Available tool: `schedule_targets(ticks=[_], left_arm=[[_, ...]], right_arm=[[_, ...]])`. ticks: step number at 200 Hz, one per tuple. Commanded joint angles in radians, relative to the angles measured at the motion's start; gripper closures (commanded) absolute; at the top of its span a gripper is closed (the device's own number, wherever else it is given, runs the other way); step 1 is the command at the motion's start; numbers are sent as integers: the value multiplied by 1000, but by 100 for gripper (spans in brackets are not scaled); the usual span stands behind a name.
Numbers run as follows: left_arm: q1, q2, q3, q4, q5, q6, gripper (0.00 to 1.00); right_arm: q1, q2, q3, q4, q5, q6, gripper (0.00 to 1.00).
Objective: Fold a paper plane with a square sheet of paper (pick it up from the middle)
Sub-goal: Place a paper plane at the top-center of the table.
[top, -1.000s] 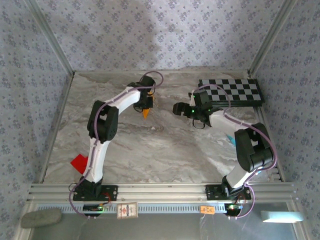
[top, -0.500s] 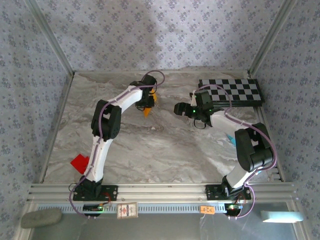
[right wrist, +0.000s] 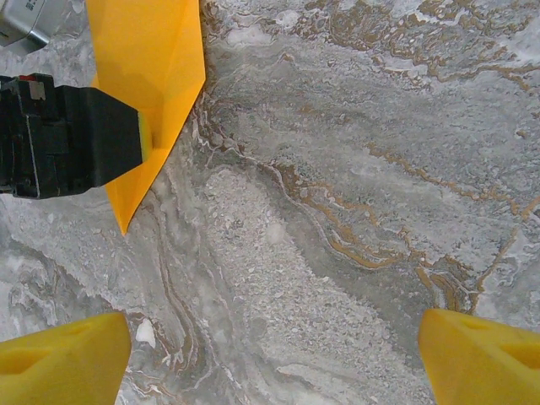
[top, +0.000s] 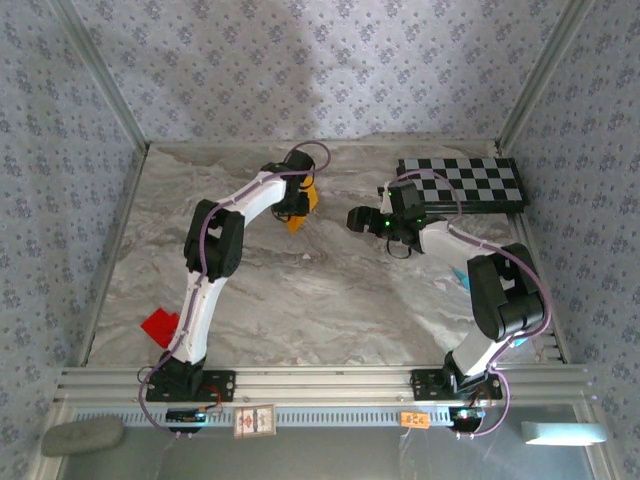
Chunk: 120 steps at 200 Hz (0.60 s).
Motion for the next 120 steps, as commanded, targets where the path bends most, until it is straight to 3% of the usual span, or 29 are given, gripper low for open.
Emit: schedule_targets(ticks=[1,120], left_arm=[[-7,51,8,-48,2,-7,65],[-13,-35,90,-100,-27,-78,57]], right_arm=[[-7,13,3,11,-20,15,10],[-8,10,9,-4,-19,23,10]])
